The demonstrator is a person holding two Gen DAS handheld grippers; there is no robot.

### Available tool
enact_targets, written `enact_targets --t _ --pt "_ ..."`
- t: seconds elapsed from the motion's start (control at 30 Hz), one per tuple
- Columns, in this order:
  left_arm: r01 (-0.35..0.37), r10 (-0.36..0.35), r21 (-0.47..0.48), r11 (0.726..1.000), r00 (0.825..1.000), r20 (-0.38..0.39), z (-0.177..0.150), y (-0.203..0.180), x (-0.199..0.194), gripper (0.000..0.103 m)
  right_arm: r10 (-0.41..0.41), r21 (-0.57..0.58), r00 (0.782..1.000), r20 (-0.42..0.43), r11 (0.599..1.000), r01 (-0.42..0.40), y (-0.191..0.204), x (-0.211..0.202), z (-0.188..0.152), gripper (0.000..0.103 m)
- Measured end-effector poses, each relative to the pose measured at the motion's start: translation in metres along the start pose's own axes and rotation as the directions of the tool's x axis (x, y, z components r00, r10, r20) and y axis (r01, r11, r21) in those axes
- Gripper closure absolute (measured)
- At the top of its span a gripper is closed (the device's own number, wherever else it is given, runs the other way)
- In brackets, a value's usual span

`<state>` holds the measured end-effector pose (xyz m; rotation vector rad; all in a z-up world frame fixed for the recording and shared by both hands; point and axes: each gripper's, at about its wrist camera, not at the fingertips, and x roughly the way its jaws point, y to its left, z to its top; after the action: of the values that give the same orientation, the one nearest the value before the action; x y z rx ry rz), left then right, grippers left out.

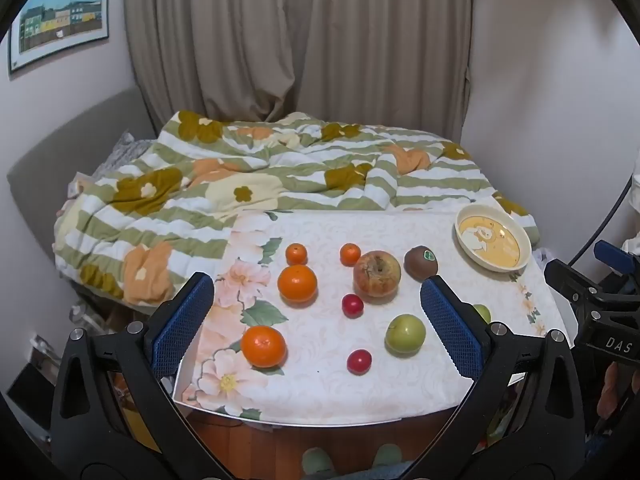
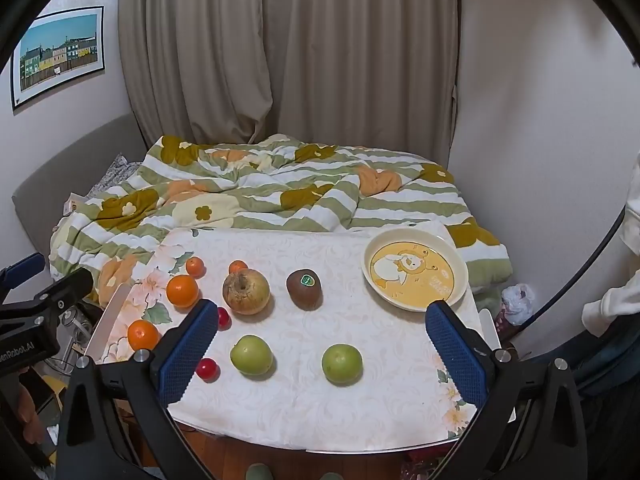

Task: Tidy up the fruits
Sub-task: 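Move both tools toward the fruits on the table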

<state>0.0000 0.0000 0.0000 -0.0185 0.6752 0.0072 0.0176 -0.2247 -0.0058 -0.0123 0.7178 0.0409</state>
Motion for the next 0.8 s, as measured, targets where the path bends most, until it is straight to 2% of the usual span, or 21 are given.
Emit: enact_targets --t 0.8 --pt "-0.005 0.005 0.003 1.000 1.000 0.007 0.0000 0.0000 -0.0002 0.000 0.003 0.002 1.000 0.006 1.000 -0.003 -0.0047 -0.0009 -0.0052 0.000"
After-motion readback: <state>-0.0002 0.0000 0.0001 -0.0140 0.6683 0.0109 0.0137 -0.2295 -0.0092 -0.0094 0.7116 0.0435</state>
